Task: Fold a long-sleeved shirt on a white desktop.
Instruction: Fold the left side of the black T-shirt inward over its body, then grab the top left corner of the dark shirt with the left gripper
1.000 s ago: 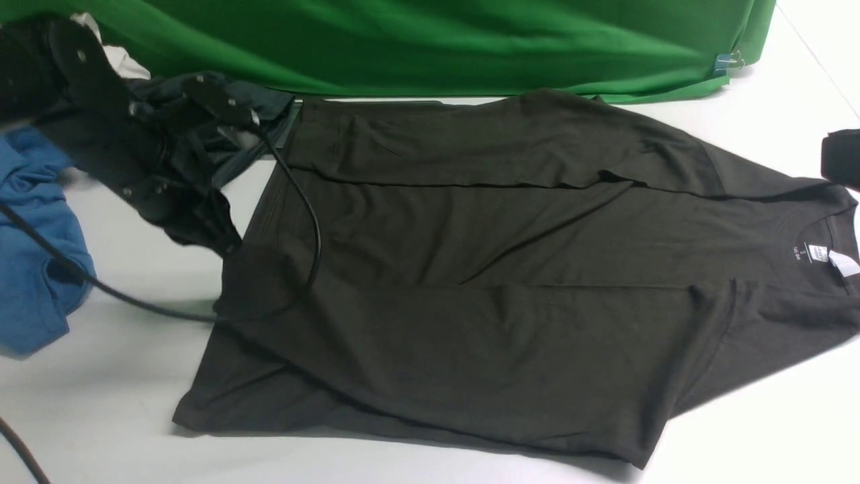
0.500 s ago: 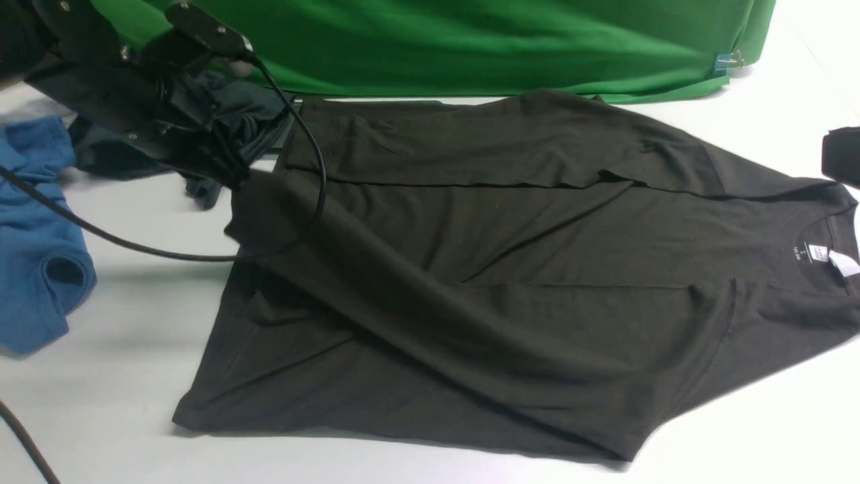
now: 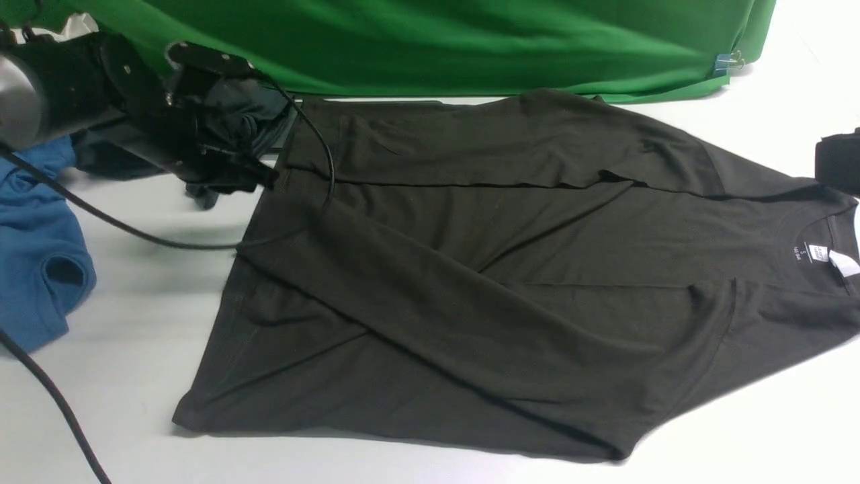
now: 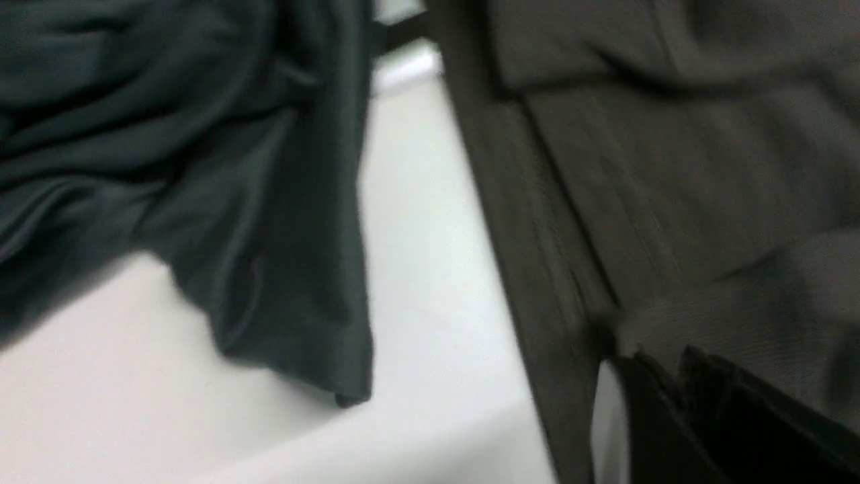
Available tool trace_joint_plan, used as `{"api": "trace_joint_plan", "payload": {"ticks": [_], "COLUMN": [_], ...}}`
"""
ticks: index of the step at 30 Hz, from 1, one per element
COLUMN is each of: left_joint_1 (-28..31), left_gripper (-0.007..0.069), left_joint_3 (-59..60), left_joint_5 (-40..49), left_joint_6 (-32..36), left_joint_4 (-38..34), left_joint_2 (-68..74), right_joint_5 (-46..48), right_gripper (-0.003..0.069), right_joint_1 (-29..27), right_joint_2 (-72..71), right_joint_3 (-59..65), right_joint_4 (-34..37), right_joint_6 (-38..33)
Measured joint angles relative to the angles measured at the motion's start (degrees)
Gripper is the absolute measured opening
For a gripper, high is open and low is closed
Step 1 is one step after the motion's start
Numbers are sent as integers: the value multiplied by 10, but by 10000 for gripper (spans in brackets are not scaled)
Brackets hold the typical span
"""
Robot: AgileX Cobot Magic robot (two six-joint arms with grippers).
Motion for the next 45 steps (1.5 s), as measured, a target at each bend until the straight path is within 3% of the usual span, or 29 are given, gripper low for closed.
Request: {"api": "trace_joint_plan", "payload": {"ticks": [6, 12, 17, 28, 31, 36, 41, 45], "left_joint_1": [0, 0, 0, 0, 0, 0, 0, 0], "left_gripper": [304, 461, 496, 498, 482, 382, 153, 38], "left_joint_3": [-11, -48, -114, -219, -224, -224, -224, -224], "left_joint_5": [2, 2, 17, 29, 10, -12, -20, -16], "left_joint_6": [-175, -175, -201, -220, -204, -177, -172, -157], "left_joint_4": [13, -81, -121, -156, -175, -186, -186, -186], "left_joint_2": [-3, 16, 84, 203, 208, 208, 208, 208], "right_joint_5": [-8, -8, -6, -2, -2, -3, -3, -3], "right_gripper": [240, 240, 240, 240, 240, 240, 240, 240], "right_joint_1": [0, 0, 0, 0, 0, 0, 0, 0], "right_joint_2": [1, 17, 34, 35, 35, 35, 35, 35], "right_joint_3": [0, -5, -7, -7, -7, -7, -7, -7], "right_joint_4": [17, 39, 46, 57, 57, 58, 58, 58], "right_joint_6": [0, -6, -6, -6, -6, -4, -4, -4]}}
